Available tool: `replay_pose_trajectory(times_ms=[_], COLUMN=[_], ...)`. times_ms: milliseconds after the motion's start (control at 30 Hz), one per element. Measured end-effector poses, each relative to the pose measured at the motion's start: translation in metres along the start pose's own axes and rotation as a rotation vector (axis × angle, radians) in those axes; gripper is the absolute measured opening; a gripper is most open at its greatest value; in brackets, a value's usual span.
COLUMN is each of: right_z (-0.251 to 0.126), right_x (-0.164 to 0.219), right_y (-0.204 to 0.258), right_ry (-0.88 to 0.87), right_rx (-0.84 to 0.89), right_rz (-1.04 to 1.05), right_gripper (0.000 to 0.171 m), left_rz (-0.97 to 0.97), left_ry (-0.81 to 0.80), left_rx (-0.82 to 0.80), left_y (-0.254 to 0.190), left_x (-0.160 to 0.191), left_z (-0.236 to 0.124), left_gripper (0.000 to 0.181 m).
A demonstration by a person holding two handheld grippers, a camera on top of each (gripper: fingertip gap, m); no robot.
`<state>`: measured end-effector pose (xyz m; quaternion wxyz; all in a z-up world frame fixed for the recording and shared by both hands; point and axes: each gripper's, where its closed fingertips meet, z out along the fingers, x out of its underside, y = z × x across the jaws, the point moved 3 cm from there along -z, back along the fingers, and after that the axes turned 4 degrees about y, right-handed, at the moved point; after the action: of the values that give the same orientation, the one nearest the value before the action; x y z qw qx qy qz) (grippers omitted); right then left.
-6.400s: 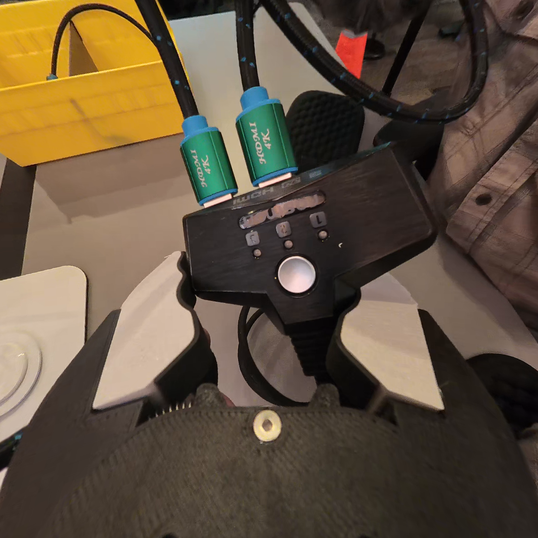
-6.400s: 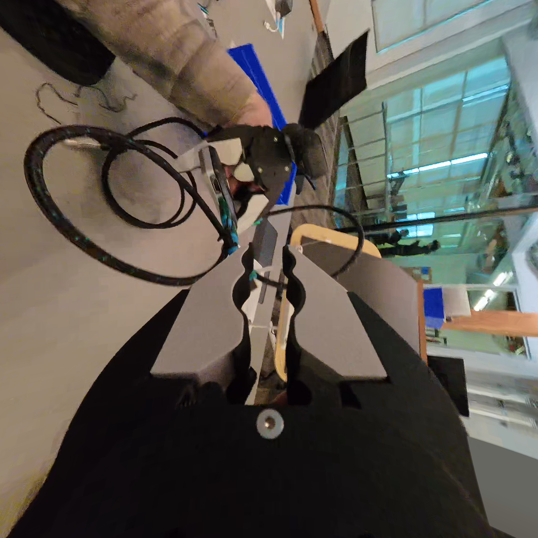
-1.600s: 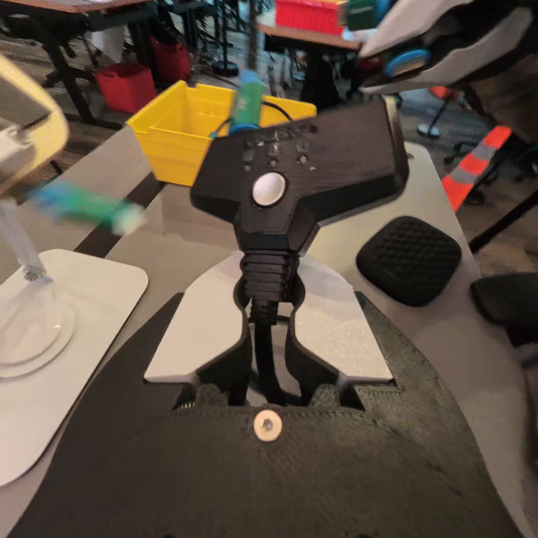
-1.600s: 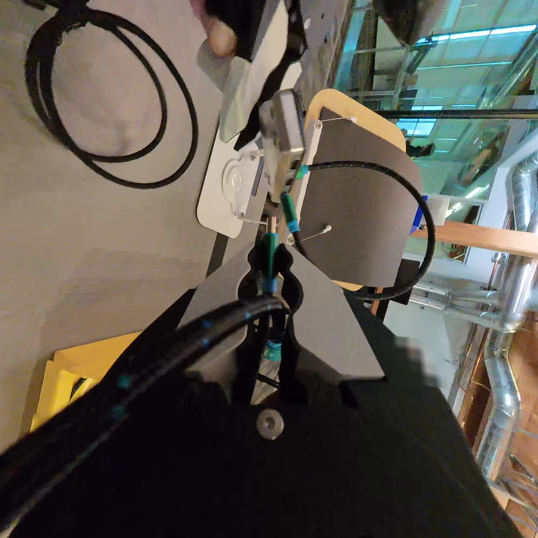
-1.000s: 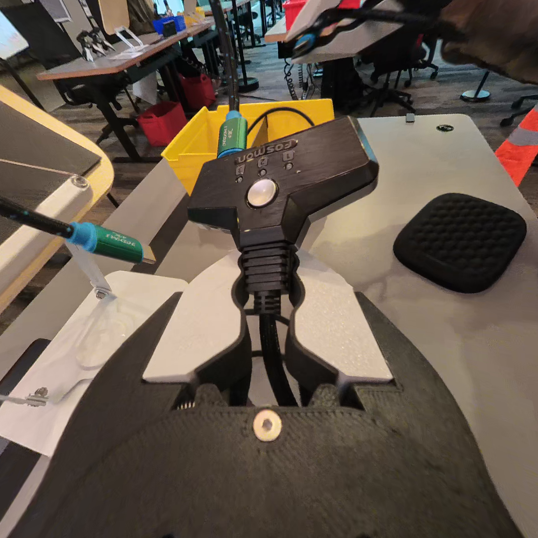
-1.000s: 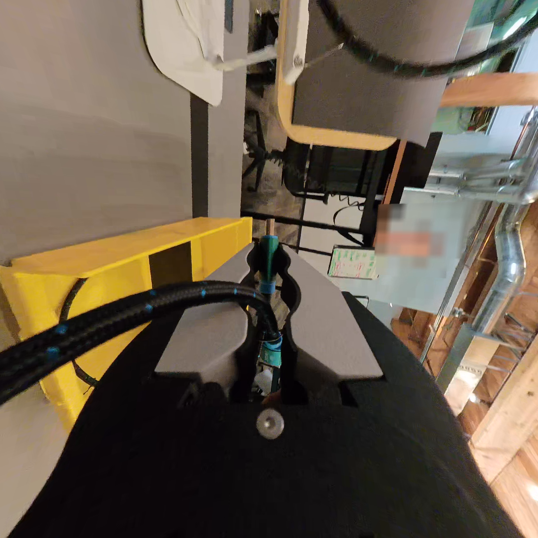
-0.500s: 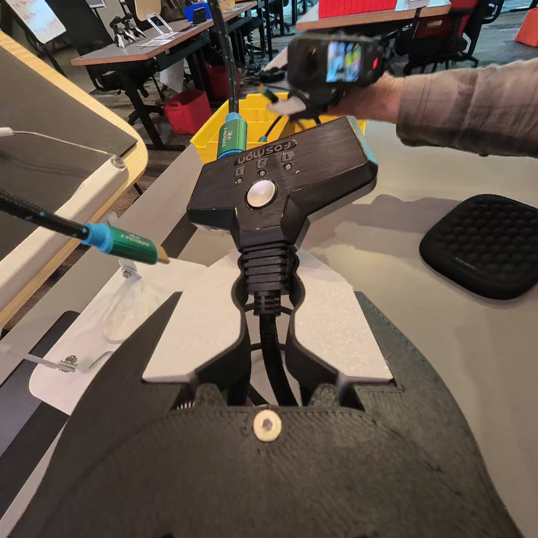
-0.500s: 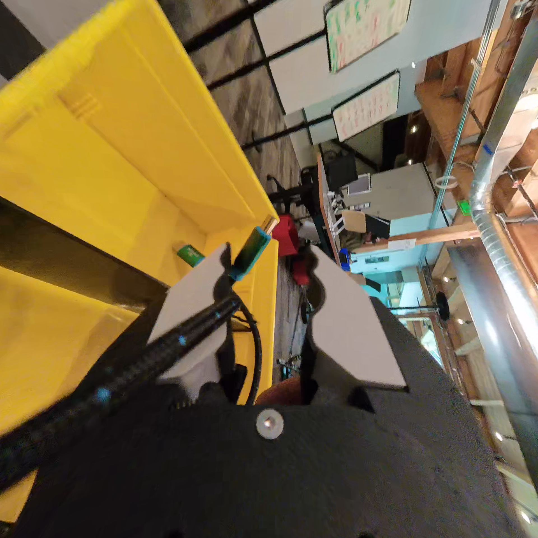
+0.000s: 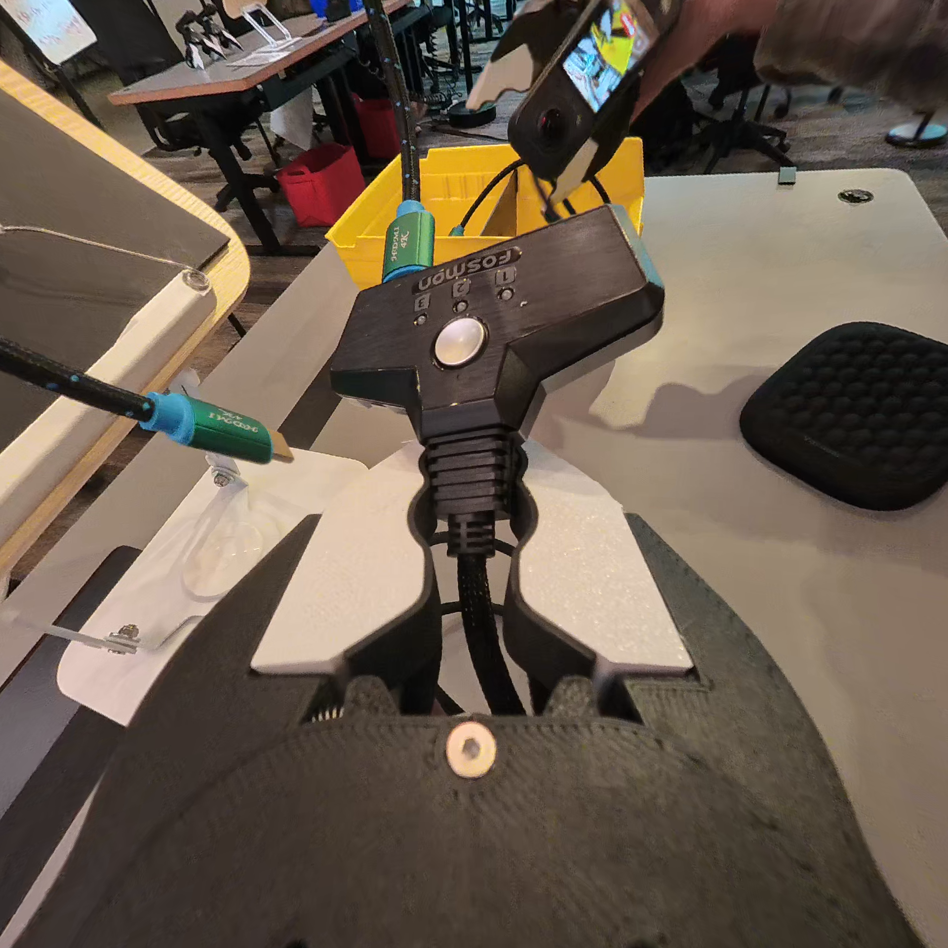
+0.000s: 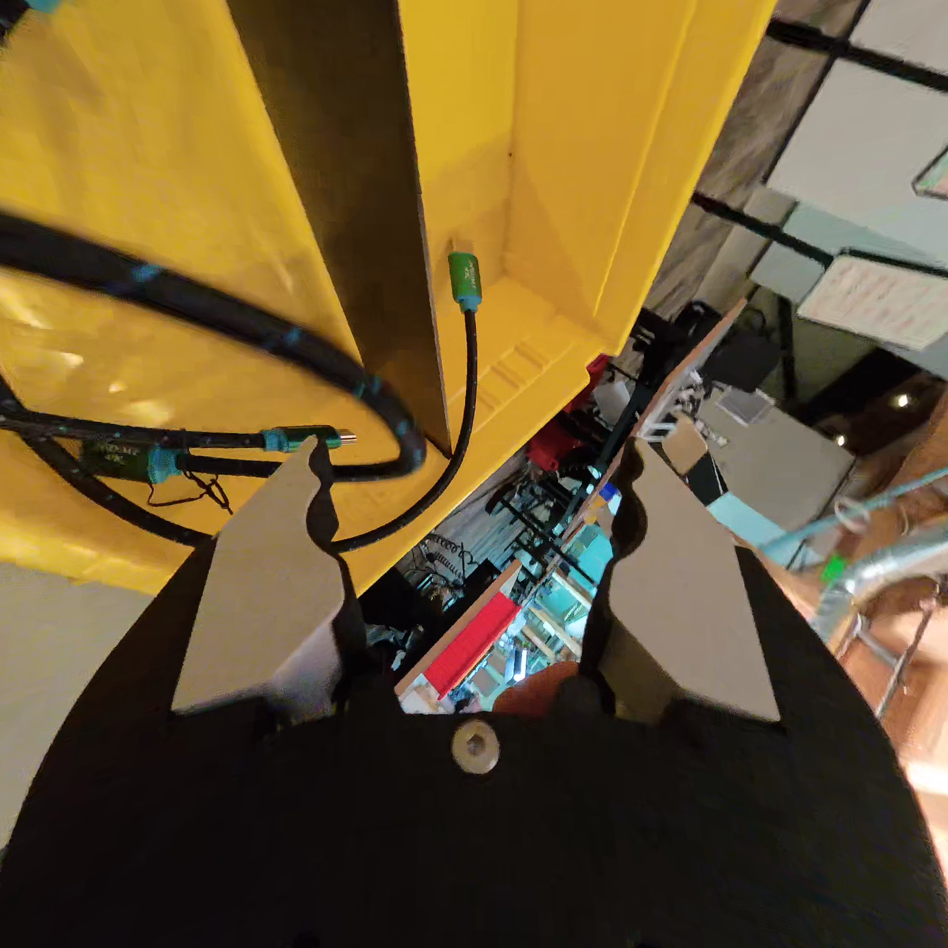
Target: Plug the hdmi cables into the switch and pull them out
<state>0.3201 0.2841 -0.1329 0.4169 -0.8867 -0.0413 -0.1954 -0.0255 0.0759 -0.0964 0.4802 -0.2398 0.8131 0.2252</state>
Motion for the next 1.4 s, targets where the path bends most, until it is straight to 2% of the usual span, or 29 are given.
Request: replay_pose_trajectory(times_ms=[133, 200, 300, 367, 433, 567, 600, 633, 733, 867, 933, 967, 1033, 1133, 1300, 1400], right_z=[-0.012, -0.018, -0.049, -0.096, -0.16, -0.26, -0.277, -0.286, -0.289, -0.272, -0.266, -0.263, -0.263, -0.268, -0.27, -0.28], right_x=[-0.009, -0.008, -0.01, -0.025, -0.049, -0.101, -0.114, -0.127, -0.16, -0.186, -0.192, -0.194, -0.193, -0.187, -0.181, -0.185], right_y=[0.002, -0.011, -0.041, -0.058, -0.063, -0.035, -0.029, -0.02, -0.009, -0.014, -0.024, -0.026, -0.029, -0.034, -0.034, -0.029], right_ry=[-0.069, -0.073, -0.193, -0.41, -0.681, -0.977, -1.026, -1.045, -1.011, -0.933, -0.864, -0.828, -0.81, -0.829, -0.819, -0.812], right_rx=[-0.186, -0.181, -0.112, -0.021, 0.102, 0.319, 0.374, 0.375, 0.403, 0.418, 0.525, 0.58, 0.648, 0.694, 0.737, 0.825], right_rz=[-0.131, -0.146, 0.0, 0.088, 0.12, 0.034, 0.02, -0.005, -0.059, -0.083, -0.093, -0.118, -0.119, -0.079, -0.121, -0.207], right_gripper=[0.112, 0.11, 0.089, 0.064, 0.055, 0.055, 0.056, 0.065, 0.067, 0.046, 0.028, 0.004, 0.003, 0.003, 0.003, 0.004], left_rz=[0.011, 0.012, 0.02, 0.034, 0.049, 0.083, 0.096, 0.108, 0.163, 0.266, 0.284, 0.276, 0.265, 0.204, 0.071, 0.023], left_ry=[0.008, 0.005, -0.006, -0.013, -0.013, 0.016, 0.021, 0.024, 0.037, 0.059, 0.056, 0.055, 0.055, -0.004, -0.085, -0.055], left_rx=[0.009, 0.0, -0.029, -0.035, -0.028, -0.055, -0.061, -0.055, -0.067, -0.084, -0.076, -0.069, -0.087, -0.03, 0.176, 0.207], left_y=[-0.001, 0.001, 0.006, 0.007, 0.006, 0.005, 0.003, 0.001, -0.006, -0.018, -0.025, -0.029, -0.028, -0.032, -0.042, -0.039], left_x=[0.0, 0.0, -0.001, -0.001, -0.002, -0.004, -0.006, -0.008, -0.013, -0.021, -0.026, -0.029, -0.031, -0.037, -0.047, -0.041], left_z=[-0.001, -0.001, -0.005, -0.008, -0.01, -0.013, -0.014, -0.015, -0.018, -0.021, -0.02, -0.019, -0.019, -0.021, -0.047, -0.05], left_gripper=[0.024, 0.024, 0.024, 0.024, 0.024, 0.024, 0.024, 0.024, 0.024, 0.024, 0.024, 0.024, 0.024, 0.026, 0.078, 0.083])
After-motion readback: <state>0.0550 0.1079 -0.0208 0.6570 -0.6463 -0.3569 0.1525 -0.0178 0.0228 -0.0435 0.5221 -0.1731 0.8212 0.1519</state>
